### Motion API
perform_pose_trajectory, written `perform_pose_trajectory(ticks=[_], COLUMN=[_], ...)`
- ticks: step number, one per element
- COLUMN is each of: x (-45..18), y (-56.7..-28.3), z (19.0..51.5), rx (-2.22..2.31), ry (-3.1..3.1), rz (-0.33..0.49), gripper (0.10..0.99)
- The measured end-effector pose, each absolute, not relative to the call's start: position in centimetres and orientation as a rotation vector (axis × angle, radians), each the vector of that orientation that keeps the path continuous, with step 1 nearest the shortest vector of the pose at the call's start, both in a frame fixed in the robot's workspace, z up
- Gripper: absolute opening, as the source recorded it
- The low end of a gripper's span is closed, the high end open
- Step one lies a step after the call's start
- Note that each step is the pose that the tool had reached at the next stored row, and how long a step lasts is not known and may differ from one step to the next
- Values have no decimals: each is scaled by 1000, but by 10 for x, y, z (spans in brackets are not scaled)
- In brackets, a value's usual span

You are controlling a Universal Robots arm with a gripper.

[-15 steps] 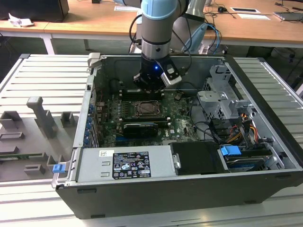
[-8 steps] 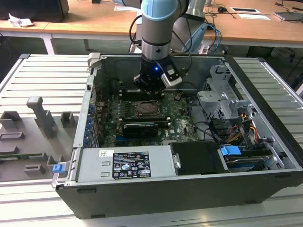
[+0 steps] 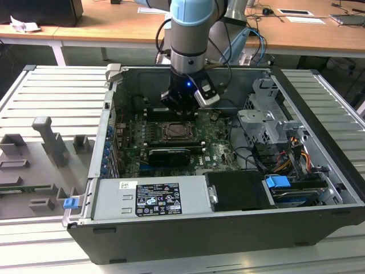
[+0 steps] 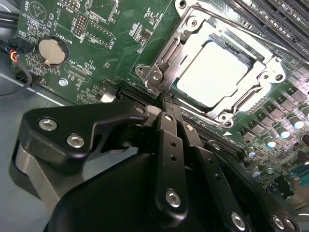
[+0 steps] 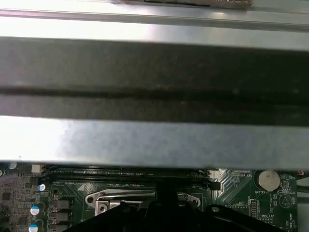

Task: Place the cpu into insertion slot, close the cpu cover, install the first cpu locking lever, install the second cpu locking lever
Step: 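Install the second cpu locking lever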

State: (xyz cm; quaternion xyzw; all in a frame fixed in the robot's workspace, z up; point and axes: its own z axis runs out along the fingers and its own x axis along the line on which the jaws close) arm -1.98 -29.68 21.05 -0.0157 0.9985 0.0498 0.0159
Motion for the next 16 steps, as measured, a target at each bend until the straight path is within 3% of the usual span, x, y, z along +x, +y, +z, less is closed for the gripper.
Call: perform_pose_trajectory(ticks=[16], x=[-20], y=[-307], z=[217], rx=[-49], ry=[3105], rz=[155], gripper=[106])
